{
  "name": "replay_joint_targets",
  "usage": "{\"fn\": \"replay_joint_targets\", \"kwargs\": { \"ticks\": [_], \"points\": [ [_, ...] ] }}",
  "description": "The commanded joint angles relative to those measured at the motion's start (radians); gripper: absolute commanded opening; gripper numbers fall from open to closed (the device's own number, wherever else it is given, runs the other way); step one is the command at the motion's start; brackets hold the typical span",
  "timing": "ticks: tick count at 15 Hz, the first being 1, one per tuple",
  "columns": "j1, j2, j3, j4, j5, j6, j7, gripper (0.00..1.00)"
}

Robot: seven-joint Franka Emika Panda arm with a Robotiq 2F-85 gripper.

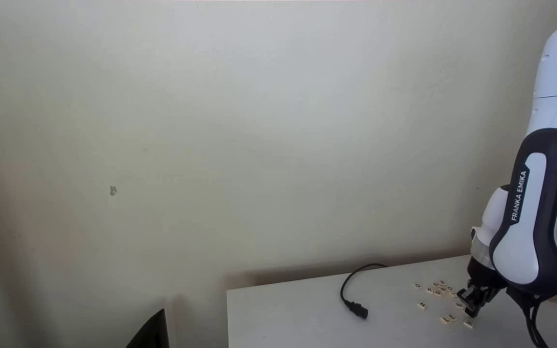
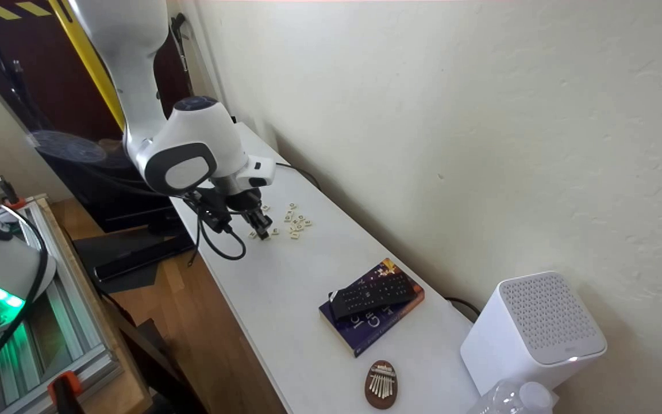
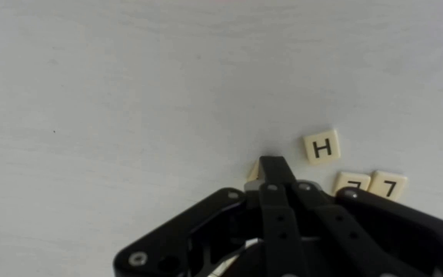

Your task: Spell out the word "leg" with the letter blocks

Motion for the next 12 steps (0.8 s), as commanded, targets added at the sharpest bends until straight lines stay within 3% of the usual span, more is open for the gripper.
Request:
{"fn": "replay_joint_targets", "kwargs": {
  "ticks": [1,12],
  "points": [
    [-0.032,0.02,0.035,0.027,0.013,-0.015,-0.001,0.0],
    [-0.086,0.025,0.099,0.028,-0.004,-0.028,-0.003,0.0]
  ]
}}
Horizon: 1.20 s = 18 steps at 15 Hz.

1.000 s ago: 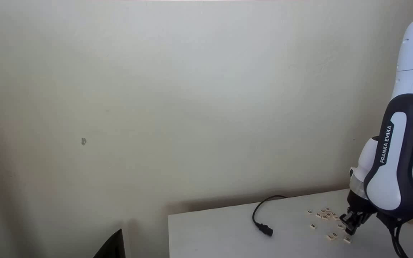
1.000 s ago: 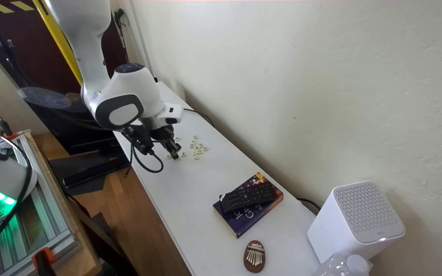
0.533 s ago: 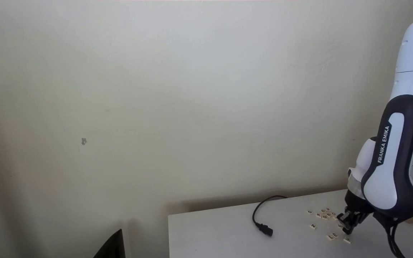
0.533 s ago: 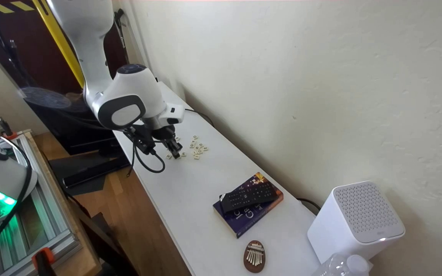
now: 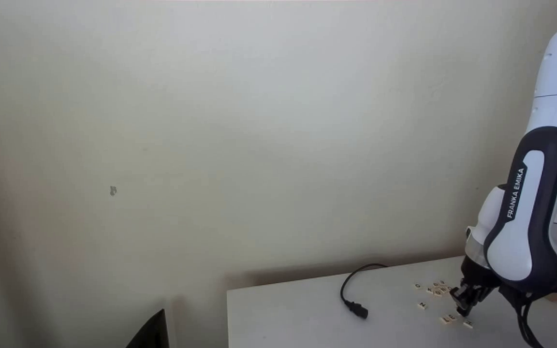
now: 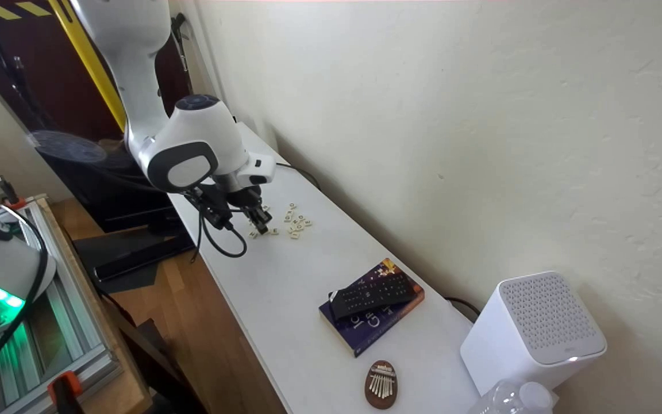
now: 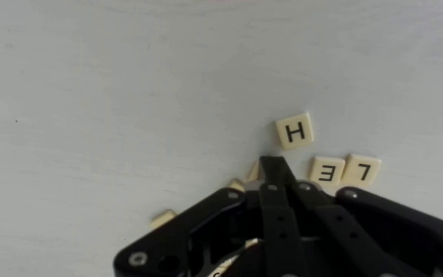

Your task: Spell out the word "leg" with the letter blocks

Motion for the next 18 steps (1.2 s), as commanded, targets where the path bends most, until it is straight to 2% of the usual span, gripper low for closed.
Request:
{"fn": "replay_joint_targets", "kwargs": {
  "ticks": [1,9,18],
  "points": [
    [-0.038,0.024,0.038,0.015,-0.005,-0.029,-0.004,0.0],
    [-0.106,0.001,0.094,0.004,-0.021,-0.074,-0.009,0.0],
    [-0.109,-0.002,0.097,0.01,-0.01,-0.102,-0.014,0.0]
  ]
}}
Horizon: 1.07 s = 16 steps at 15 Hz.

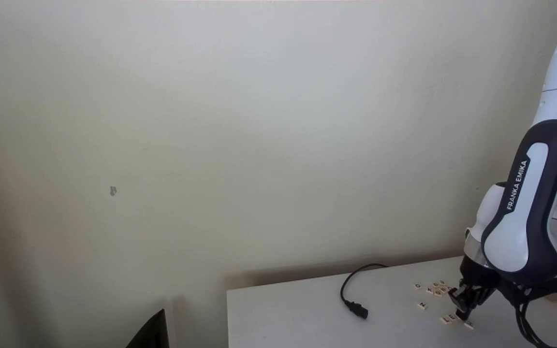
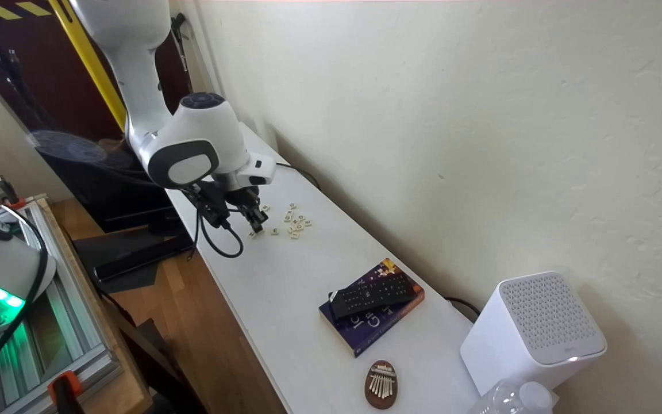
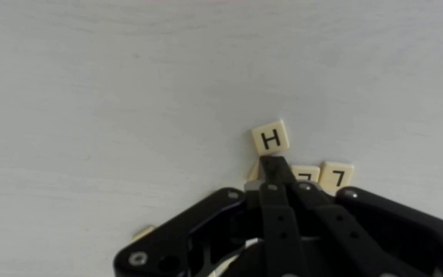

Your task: Spell out the word "leg" with the letter blocks

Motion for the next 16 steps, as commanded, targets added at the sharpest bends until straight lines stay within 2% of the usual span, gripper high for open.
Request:
{"fn": "replay_joint_targets", "kwargs": {
  "ticks": [1,12,16],
  "points": [
    [-0.019,0.018,0.016,0.01,-0.004,-0.028,-0.008,0.0],
    [-0.097,-0.061,0.056,-0.059,-0.014,0.049,0.004,0.0],
    [-0.071,-0.086,0.04,-0.08,-0.012,0.012,-0.004,0.0]
  ]
}}
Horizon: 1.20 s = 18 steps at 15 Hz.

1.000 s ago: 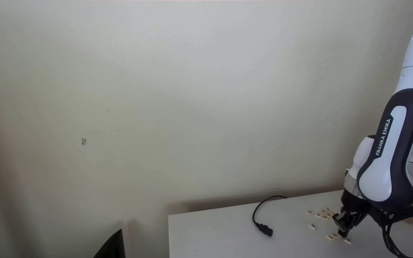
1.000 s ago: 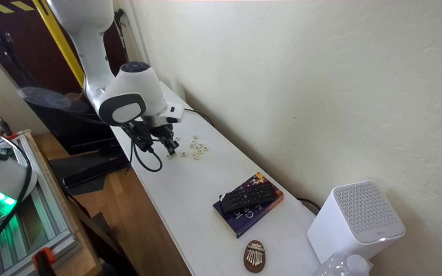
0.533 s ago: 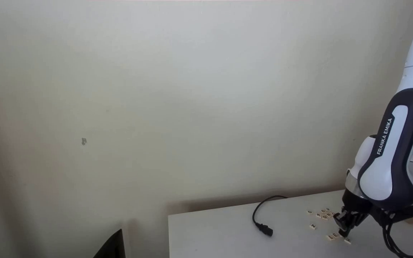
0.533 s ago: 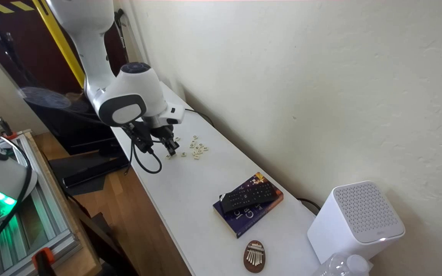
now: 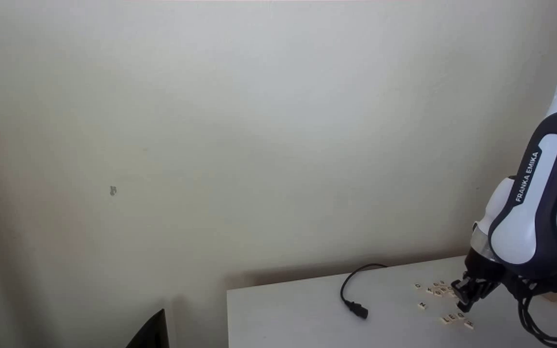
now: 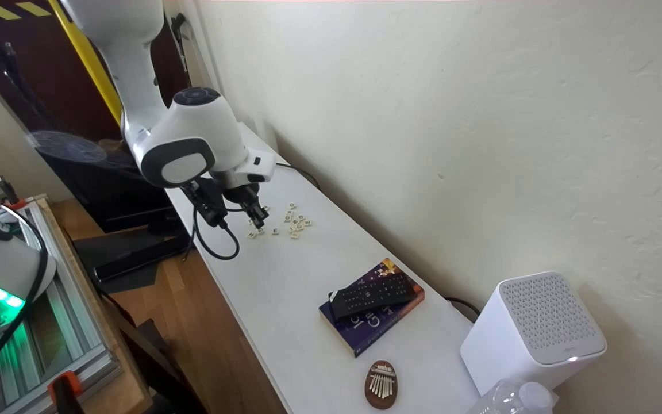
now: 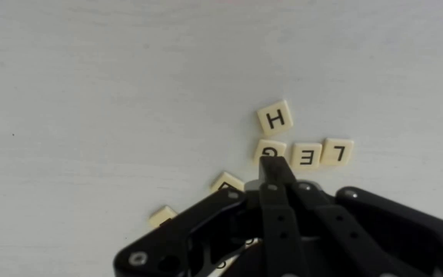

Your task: Spell out the word "leg" with the letter blocks

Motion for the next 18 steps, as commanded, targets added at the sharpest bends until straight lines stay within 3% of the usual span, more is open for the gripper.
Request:
{"fn": "replay_joint_targets", "kwargs": {
  "ticks": [1,9,18],
  "points": [
    [0.012,-0.048,-0.01,-0.049,-0.01,-0.034,-0.006,0.0],
    [0.06,-0.041,-0.048,-0.052,0.004,-0.068,-0.015,0.0],
    [0.073,-0.008,-0.047,-0.033,0.0,-0.055,-0.021,0.0]
  ]
}}
